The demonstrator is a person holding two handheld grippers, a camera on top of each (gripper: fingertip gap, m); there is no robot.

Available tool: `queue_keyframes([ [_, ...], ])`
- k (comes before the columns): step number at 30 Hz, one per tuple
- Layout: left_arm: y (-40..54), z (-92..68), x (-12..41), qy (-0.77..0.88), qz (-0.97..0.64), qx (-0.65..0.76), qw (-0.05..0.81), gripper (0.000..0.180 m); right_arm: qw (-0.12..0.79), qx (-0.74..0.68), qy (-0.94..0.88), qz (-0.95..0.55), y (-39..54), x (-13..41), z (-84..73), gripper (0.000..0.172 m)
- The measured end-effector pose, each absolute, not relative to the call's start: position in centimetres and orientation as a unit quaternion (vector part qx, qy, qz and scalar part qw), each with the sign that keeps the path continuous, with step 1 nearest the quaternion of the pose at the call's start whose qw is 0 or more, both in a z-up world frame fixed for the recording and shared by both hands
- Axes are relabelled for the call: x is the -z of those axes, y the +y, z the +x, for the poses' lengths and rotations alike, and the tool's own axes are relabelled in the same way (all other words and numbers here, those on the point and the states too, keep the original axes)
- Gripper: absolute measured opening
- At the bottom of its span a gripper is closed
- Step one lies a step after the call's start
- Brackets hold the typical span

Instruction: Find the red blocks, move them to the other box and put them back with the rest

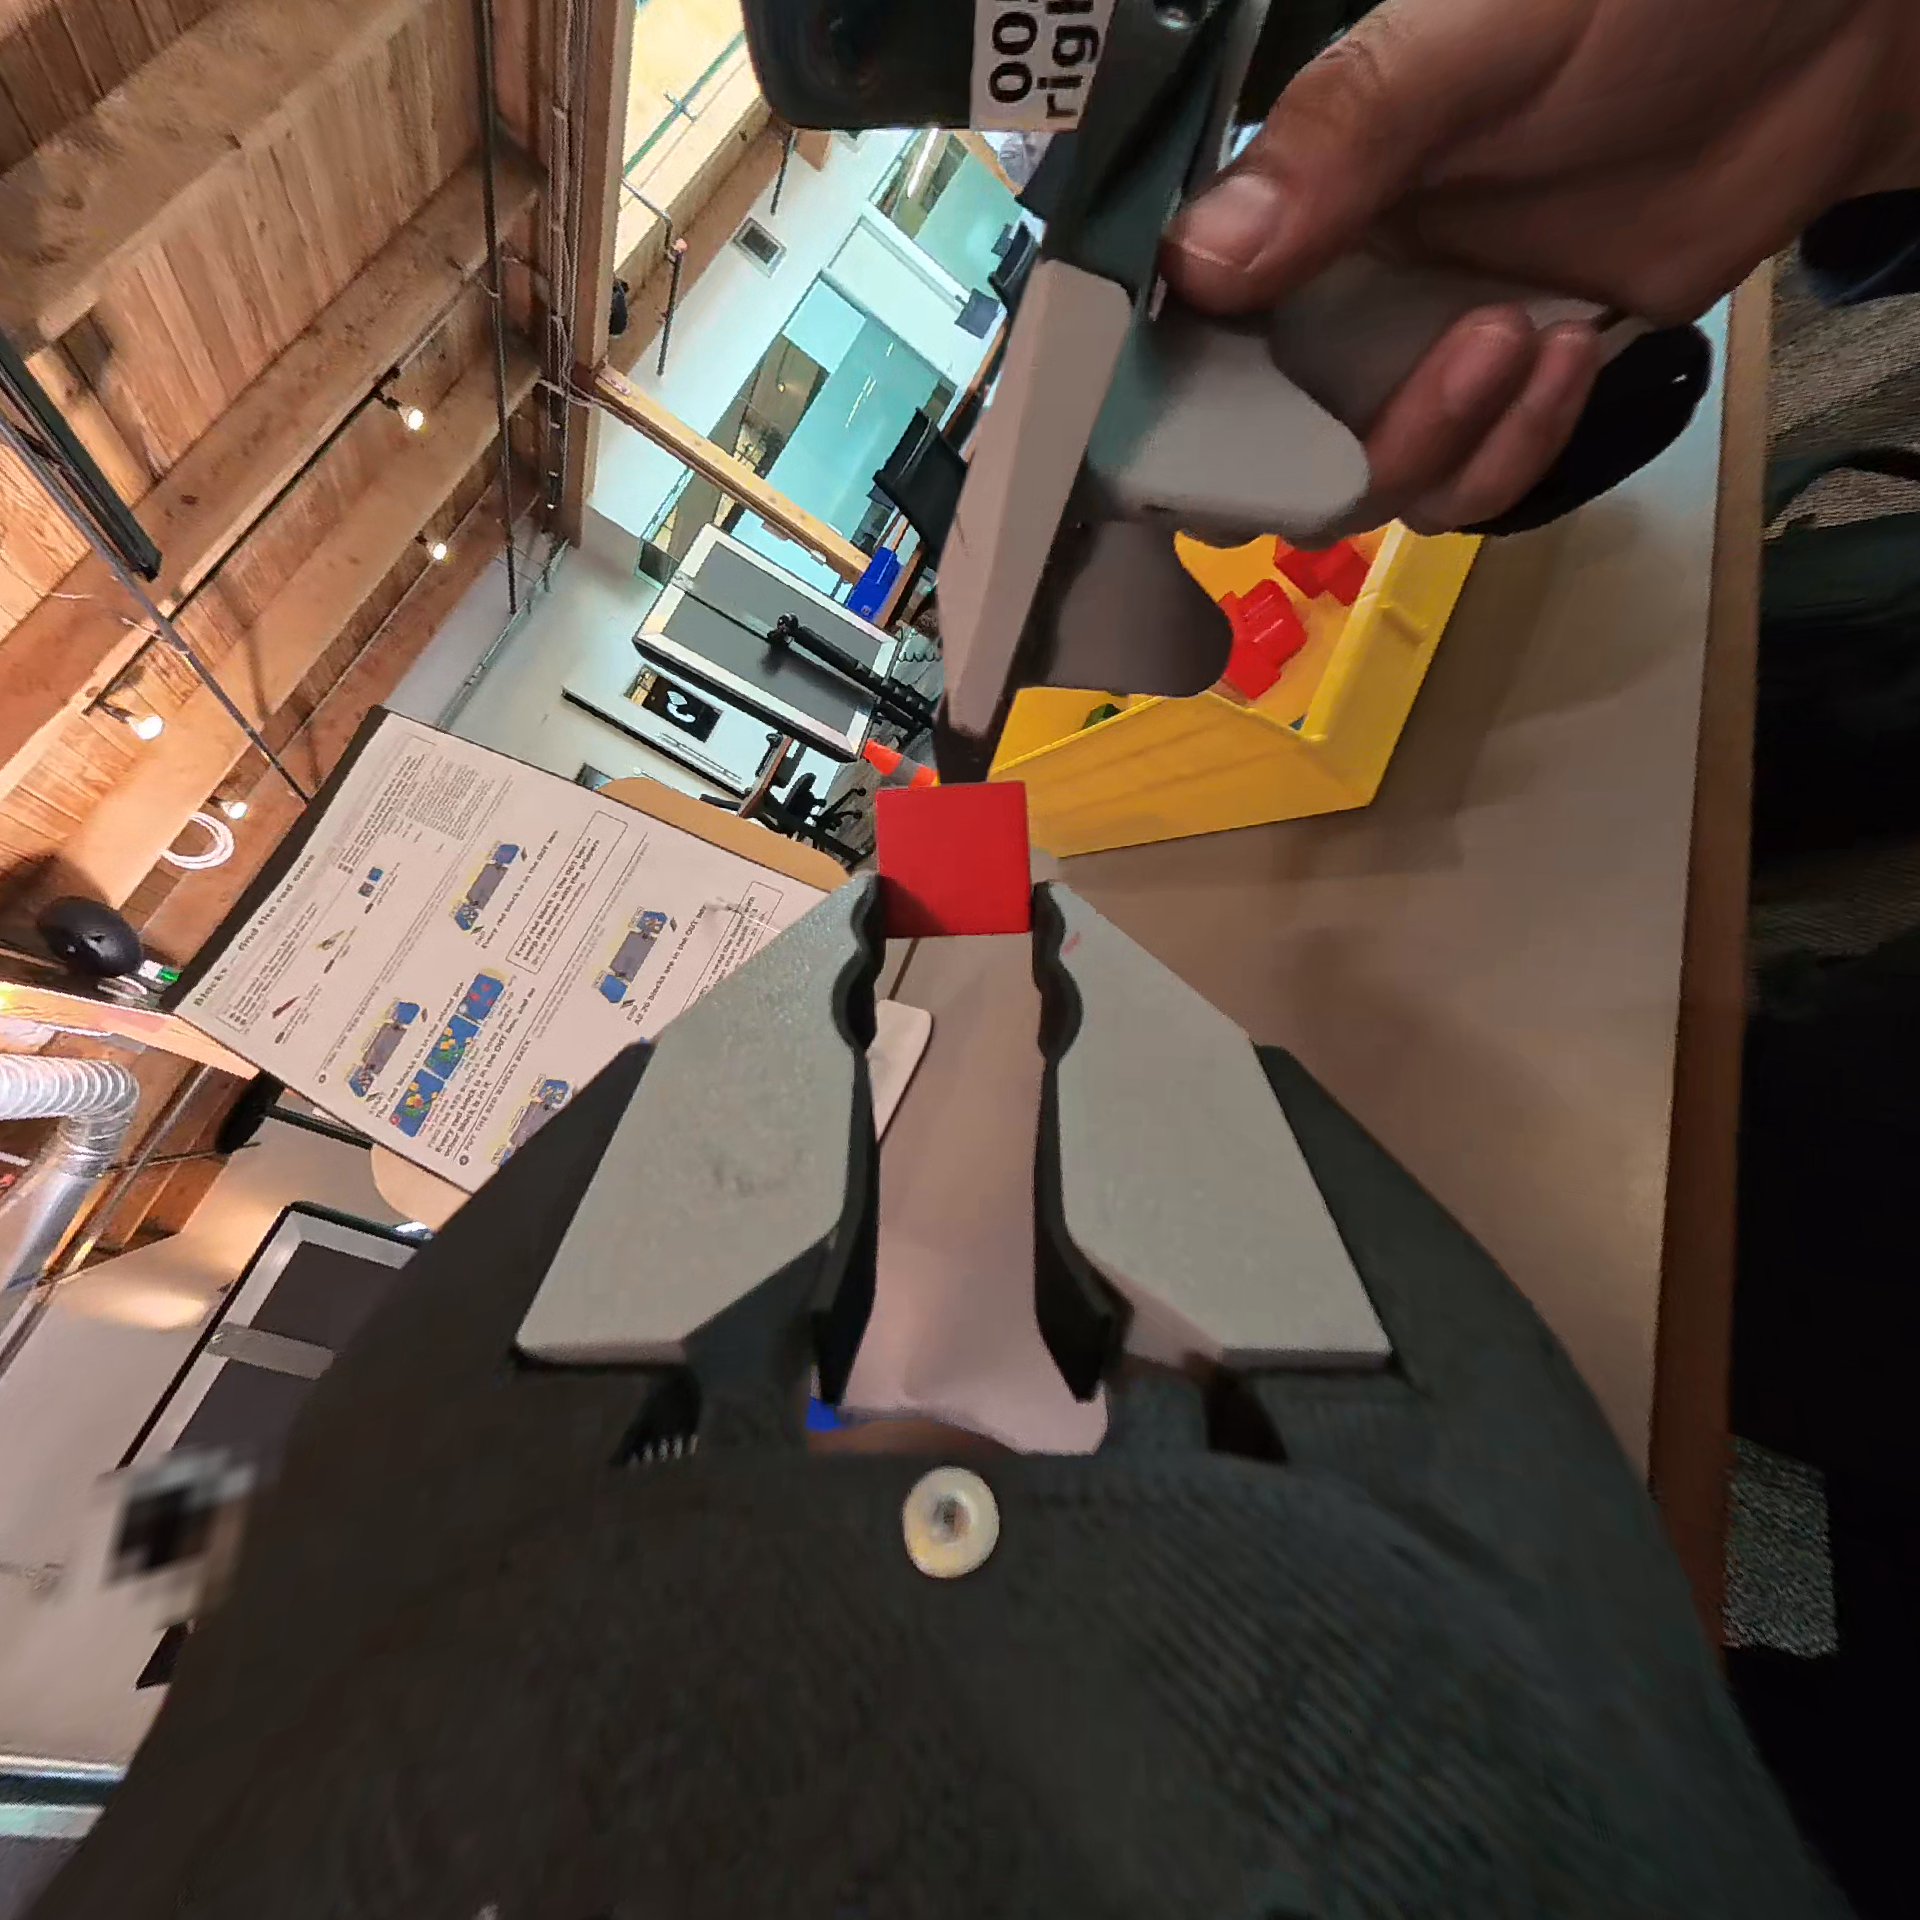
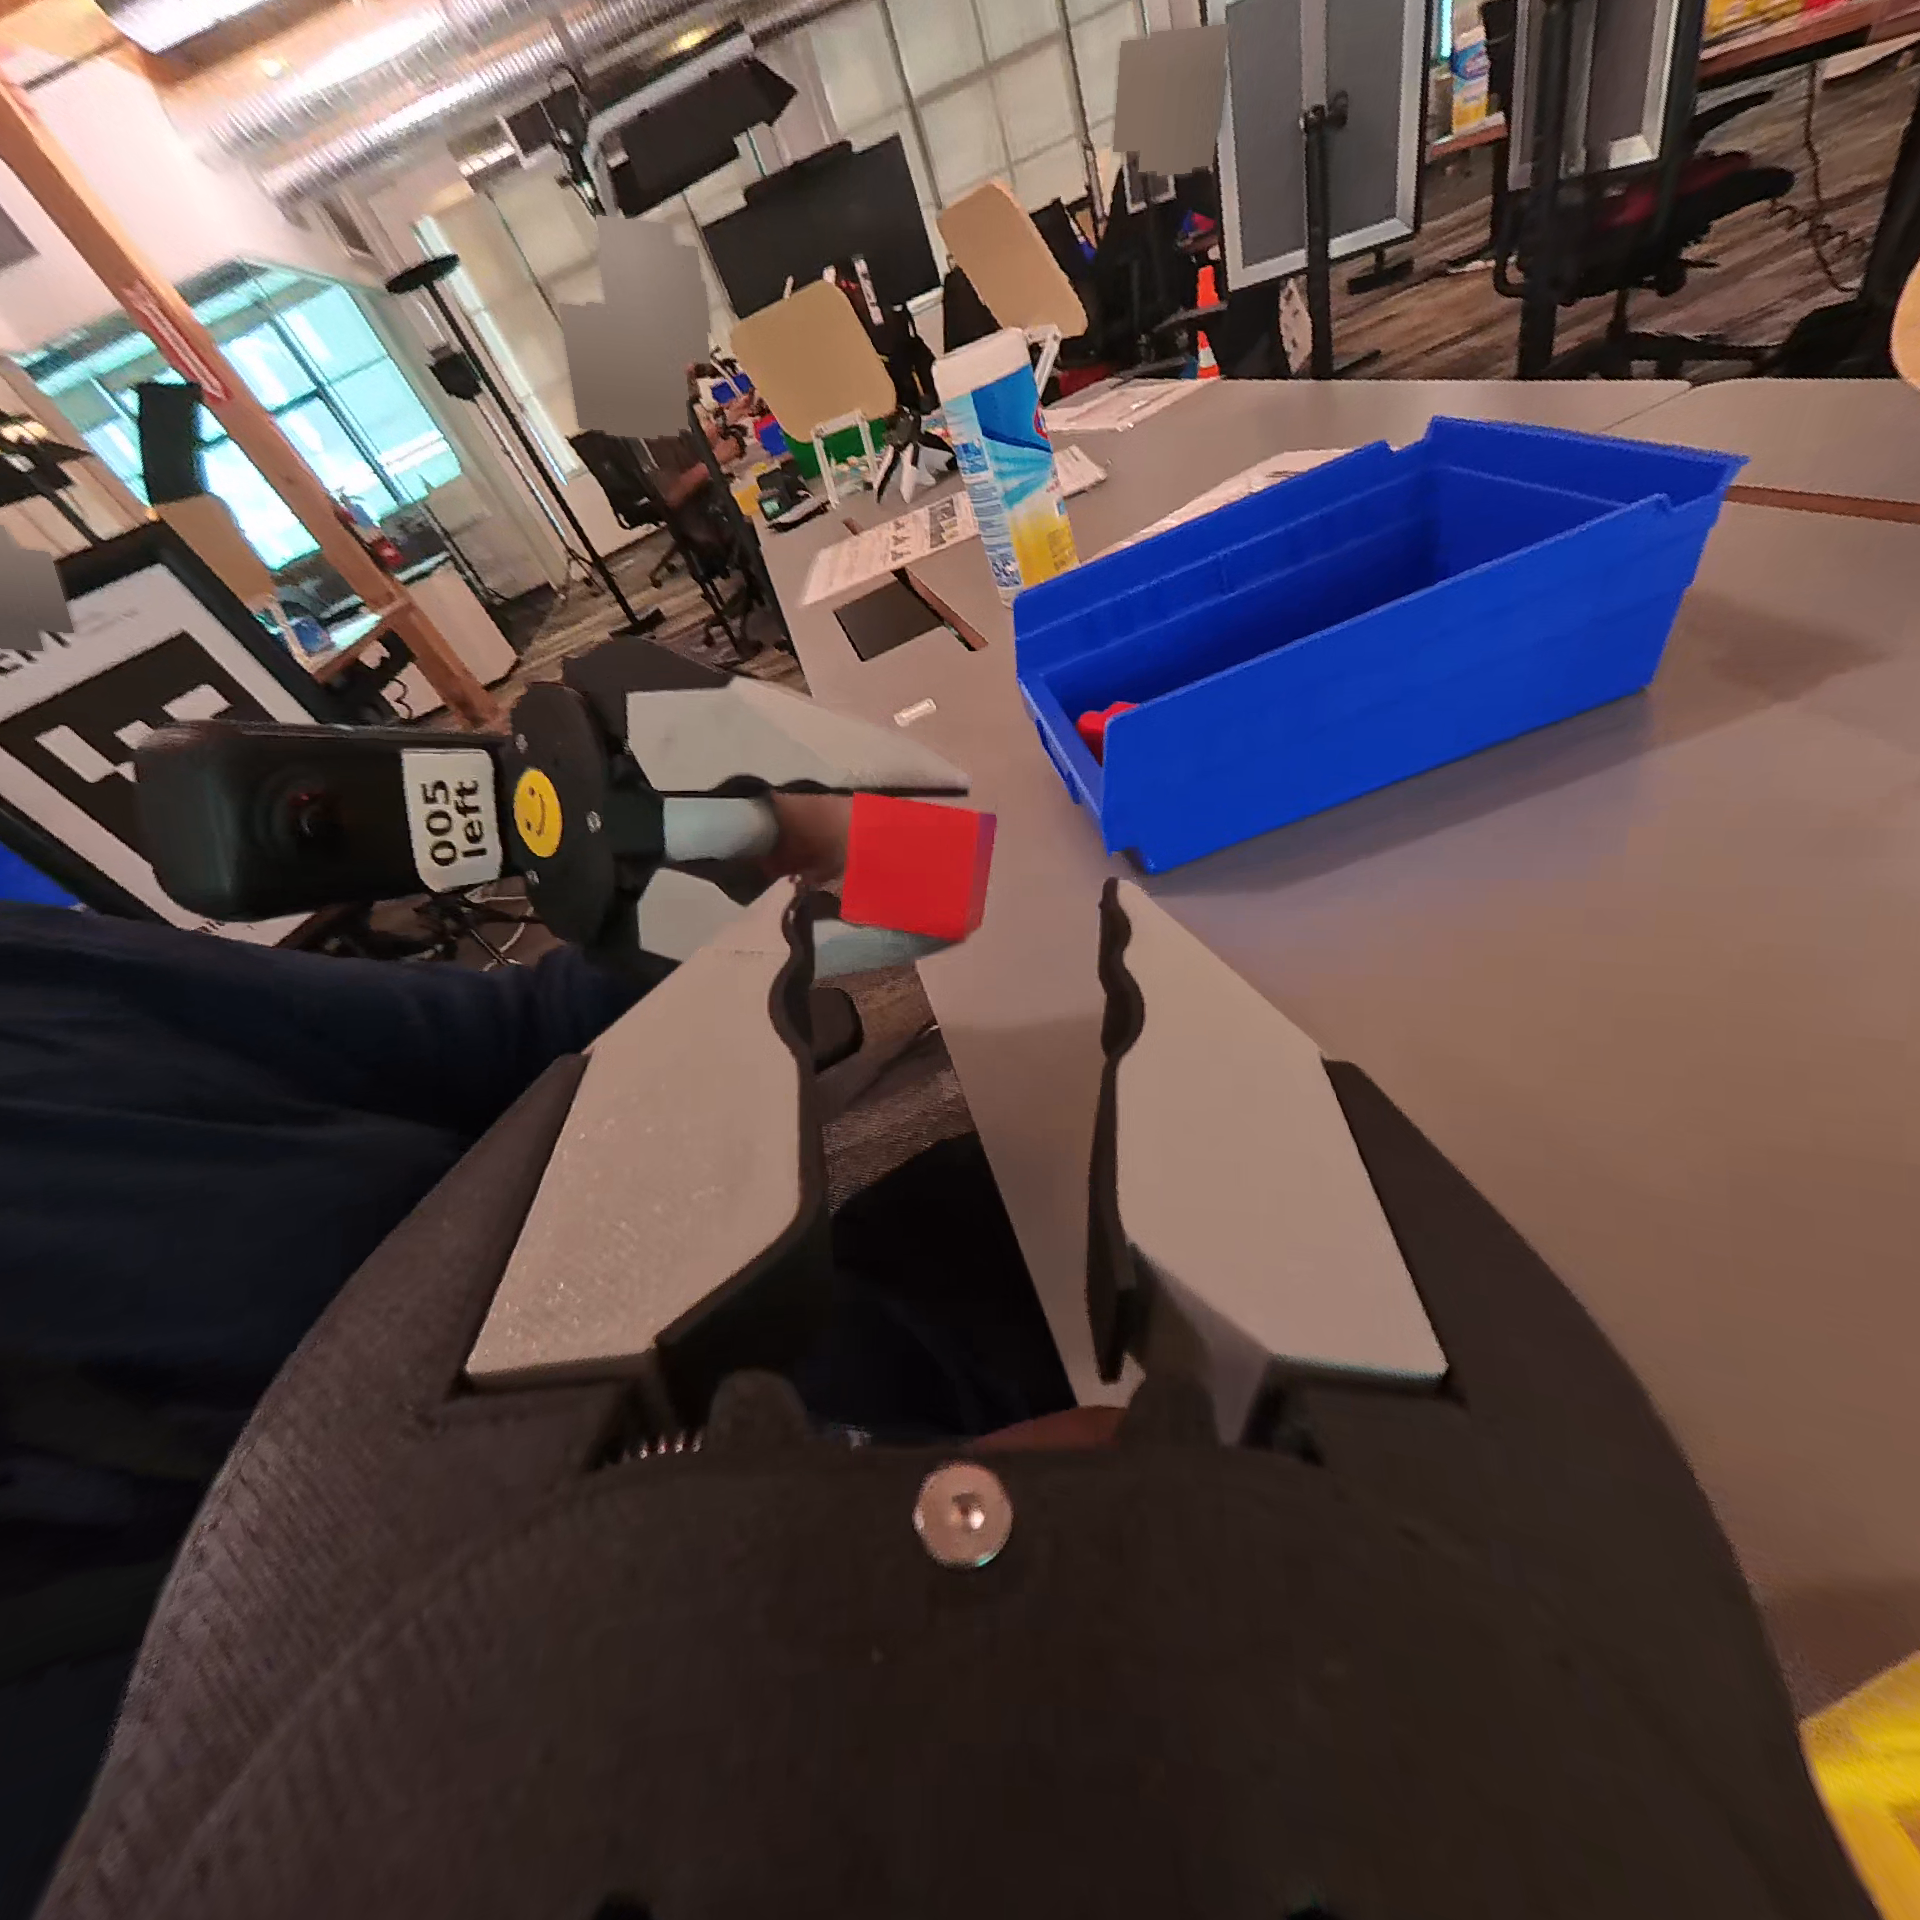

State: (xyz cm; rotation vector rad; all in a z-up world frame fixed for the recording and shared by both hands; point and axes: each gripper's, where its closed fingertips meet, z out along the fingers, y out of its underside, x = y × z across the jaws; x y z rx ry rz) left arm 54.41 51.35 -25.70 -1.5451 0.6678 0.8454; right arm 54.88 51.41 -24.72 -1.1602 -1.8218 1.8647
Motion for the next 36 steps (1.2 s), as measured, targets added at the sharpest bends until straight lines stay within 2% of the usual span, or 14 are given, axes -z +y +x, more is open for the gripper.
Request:
queue_keyframes([
  [8,52.0,55.3,26.7,0.308,-0.657,-0.372,0.578,0.026,0.13,-0.629,-0.654,-0.401,49.7,26.1,54.6,0.052],
  [9,52.1,55.3,26.9,0.31,-0.659,-0.375,0.574,0.026,0.133,-0.629,-0.652,-0.402,49.7,26.2,54.4,0.045],
  [10,52.2,55.0,27.2,0.305,-0.667,-0.379,0.565,0.025,0.142,-0.625,-0.652,-0.405,49.8,26.4,54.1,0.029],
  [15,52.5,54.0,28.3,0.28,-0.691,-0.359,0.561,0.025,0.188,-0.573,-0.675,-0.425,50.9,28.0,53.2,0.026],
  [19,51.3,52.2,26.6,0.237,-0.686,-0.363,0.584,0.028,0.288,-0.52,-0.658,-0.462,55.9,27.4,52.5,0.026],
  [24,48.4,45.1,26.1,0.109,-0.742,-0.359,0.556,0.02,0.424,-0.4,-0.576,-0.573,69.6,27.6,53.5,0.026],
  [27,46.3,40.8,26.9,0.031,-0.772,-0.334,0.539,0.021,0.411,-0.316,-0.553,-0.652,76.1,31.2,55.0,0.027],
  [29,45.3,39.2,27.2,0.0,-0.778,-0.321,0.54,0.021,0.387,-0.298,-0.548,-0.679,77.9,33.1,55.4,0.043],
  [36,43.3,35.9,29.7,-0.043,-0.815,-0.308,0.489,0.024,0.42,-0.356,-0.54,-0.636,76.5,29.5,55.8,0.044],
])
